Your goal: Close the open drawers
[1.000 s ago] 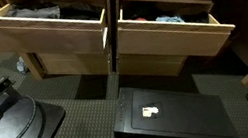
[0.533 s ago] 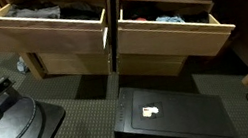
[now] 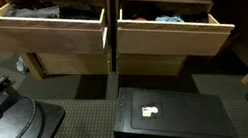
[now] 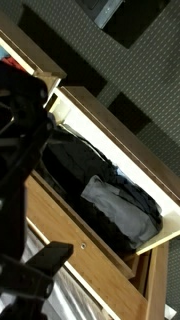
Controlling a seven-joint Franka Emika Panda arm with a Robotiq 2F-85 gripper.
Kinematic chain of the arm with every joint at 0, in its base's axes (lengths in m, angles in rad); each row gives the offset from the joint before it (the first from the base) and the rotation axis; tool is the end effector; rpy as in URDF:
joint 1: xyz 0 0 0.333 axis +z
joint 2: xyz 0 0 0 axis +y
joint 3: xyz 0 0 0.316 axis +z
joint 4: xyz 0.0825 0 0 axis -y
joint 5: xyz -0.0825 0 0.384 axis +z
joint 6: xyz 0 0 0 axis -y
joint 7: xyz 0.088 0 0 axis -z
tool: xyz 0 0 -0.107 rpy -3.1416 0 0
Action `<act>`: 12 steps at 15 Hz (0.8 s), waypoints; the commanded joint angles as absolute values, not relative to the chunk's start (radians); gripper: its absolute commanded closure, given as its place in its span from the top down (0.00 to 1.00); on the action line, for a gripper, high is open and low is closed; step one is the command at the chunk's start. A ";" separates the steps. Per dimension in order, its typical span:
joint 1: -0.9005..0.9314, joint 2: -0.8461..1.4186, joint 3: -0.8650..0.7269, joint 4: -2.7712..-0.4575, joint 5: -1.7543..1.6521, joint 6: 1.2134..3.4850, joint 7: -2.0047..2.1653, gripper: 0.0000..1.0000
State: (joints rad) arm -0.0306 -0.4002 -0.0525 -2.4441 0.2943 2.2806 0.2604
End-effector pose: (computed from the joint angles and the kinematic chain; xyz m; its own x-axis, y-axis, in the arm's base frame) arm 0.4424 -0.0309 0.4721 0.8562 -0.5008 0.1268 -0.4423 -0.8374 -0.3211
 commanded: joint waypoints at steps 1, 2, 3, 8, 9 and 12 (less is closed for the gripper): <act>-0.039 -0.391 -0.044 -2.434 0.298 2.277 0.260 1.00; -0.026 -0.342 0.009 -2.385 0.269 2.303 0.320 1.00; -0.032 -0.304 0.022 -2.366 0.272 2.365 0.360 1.00; -0.111 -0.176 -0.084 -2.355 0.328 2.496 0.445 1.00; -0.133 -0.139 -0.117 -2.339 0.339 2.501 0.440 1.00; -0.200 -0.029 -0.211 -2.282 0.389 2.547 0.432 1.00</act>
